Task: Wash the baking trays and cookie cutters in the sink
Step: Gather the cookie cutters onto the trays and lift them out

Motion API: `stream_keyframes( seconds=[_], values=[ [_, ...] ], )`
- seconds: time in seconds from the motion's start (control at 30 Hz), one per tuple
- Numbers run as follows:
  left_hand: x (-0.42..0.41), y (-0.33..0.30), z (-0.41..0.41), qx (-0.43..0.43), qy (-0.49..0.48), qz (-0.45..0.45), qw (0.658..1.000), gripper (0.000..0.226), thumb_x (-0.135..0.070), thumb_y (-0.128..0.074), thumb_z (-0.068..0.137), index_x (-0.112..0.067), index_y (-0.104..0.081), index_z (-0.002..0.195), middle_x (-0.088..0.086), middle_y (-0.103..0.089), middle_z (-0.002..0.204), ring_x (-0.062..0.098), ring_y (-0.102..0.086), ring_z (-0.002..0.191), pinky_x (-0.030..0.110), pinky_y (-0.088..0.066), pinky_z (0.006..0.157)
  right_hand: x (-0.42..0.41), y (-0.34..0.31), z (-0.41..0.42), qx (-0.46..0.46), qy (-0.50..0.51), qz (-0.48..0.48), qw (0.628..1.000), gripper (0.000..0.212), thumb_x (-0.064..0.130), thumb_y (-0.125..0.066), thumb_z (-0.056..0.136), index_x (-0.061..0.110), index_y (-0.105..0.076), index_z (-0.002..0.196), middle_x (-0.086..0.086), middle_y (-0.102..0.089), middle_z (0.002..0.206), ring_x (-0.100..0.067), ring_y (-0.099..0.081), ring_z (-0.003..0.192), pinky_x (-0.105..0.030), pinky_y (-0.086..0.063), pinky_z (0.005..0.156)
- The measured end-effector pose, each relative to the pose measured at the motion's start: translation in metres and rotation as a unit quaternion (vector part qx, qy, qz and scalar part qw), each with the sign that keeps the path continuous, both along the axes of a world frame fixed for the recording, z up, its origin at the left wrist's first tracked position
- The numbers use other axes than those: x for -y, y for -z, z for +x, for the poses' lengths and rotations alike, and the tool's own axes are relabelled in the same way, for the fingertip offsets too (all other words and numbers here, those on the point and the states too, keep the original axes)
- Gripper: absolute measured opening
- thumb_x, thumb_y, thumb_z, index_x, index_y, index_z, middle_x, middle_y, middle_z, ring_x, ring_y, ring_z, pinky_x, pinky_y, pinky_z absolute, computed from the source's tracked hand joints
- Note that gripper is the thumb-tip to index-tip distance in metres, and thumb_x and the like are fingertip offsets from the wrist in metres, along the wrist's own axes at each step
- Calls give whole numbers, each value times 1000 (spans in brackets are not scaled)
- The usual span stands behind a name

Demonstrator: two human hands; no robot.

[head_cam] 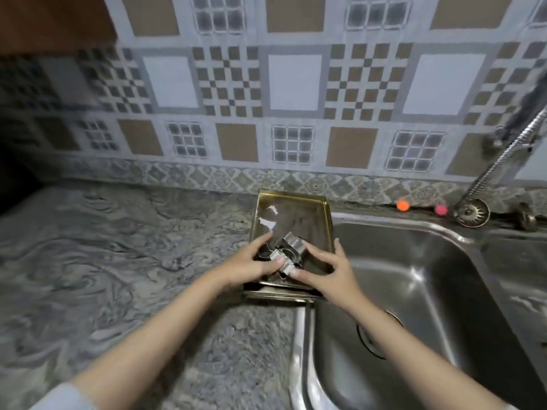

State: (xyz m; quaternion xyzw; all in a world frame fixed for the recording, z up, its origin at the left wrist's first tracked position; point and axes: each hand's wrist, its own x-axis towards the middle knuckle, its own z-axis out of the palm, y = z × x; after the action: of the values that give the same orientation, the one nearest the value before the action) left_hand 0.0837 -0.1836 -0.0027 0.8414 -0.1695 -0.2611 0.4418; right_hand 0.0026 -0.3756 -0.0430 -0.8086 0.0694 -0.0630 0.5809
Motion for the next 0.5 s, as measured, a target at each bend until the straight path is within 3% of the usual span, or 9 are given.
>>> stream_keyframes(
  seconds=[0.1,0.23,0.33,0.43,0.5],
  values=[
    [-16,3,41,-11,-19,-6,1000,94,-63,-72,63,-38,-32,144,-4,-47,142,9,-46,126,26,-33,110,-17,1,44,-7,5,-12,1000,83,72,-76,36,58,-57,116,-7,-1,161,6,3,133,-26,-12,112],
    [-26,7,86,-15,-9,-5,1000,70,-41,-65,86,-33,-31,146,-9,-43,136,5,-40,120,17,-30,97,-31,10,92,-14,27,-24,999,79,77,-75,36,64,-55,111,-11,1,161,-7,1,142,-33,-10,118],
    [-31,13,115,-20,4,17,1000,68,-42,-61,88,-34,-29,147,-1,-35,150,12,-36,130,19,-27,97,-39,21,119,-27,45,-34,998,79,76,-77,39,61,-56,114,-10,0,161,-20,-8,147,-43,-12,120],
    [-33,19,131,-30,15,21,999,68,-46,-60,87,-37,-27,147,-2,-30,153,12,-36,129,22,-30,96,-44,33,132,-43,49,-60,996,73,83,-73,42,71,-51,110,-7,-8,161,-24,-20,146,-46,-23,118],
    [-34,21,137,-28,29,28,999,71,-48,-59,87,-39,-24,148,-3,-24,156,15,-28,139,25,-26,102,-47,33,131,-42,46,-60,996,73,82,-73,44,68,-52,112,-5,2,161,-23,-17,146,-46,-21,118]
  ],
)
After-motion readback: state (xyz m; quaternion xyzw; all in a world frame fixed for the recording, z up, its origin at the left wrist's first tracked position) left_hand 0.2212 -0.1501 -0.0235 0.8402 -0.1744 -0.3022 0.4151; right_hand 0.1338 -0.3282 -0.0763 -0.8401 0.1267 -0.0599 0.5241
